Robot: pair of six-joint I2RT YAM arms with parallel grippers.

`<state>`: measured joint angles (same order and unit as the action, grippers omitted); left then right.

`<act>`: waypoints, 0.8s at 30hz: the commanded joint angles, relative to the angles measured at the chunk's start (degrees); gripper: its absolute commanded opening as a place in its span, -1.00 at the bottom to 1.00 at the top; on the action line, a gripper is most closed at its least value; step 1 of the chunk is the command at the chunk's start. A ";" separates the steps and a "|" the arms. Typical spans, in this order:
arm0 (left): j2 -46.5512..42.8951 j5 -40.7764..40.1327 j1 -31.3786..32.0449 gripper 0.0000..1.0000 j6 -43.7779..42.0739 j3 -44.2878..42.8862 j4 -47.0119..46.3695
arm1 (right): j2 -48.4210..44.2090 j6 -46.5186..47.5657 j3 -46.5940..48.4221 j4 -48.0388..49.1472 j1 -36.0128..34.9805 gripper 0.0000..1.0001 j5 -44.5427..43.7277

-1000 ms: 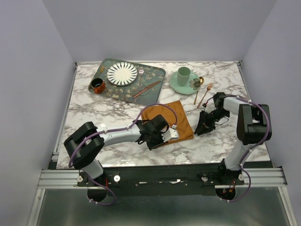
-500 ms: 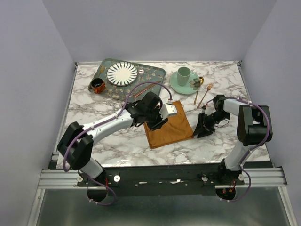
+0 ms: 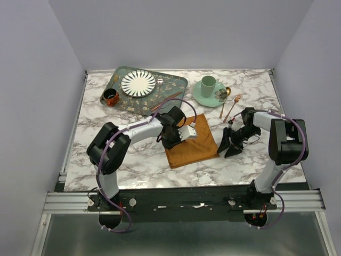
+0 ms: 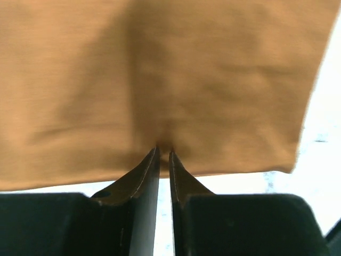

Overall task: Fold the napkin into a case and place the utensils inside
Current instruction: Smooth out the lower triangle-folded napkin at the center of the board.

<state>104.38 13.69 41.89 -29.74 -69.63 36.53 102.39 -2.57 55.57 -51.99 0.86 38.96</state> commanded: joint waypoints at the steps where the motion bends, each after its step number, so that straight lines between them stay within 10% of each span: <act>1: -1.89 1.07 5.56 -0.56 2.39 2.91 6.26 | 2.20 0.72 1.82 -1.19 0.37 0.24 1.03; 9: -2.42 10.83 13.66 -0.53 16.36 2.39 5.92 | 5.19 0.99 3.58 -1.98 0.37 0.23 2.17; 24: -5.33 7.31 -4.71 -0.33 10.58 2.99 4.42 | 14.41 -1.12 14.56 1.98 -0.78 -0.27 2.43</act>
<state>98.48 21.45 38.46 -16.29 -68.49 40.47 113.71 -3.14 66.02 -53.39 0.67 40.82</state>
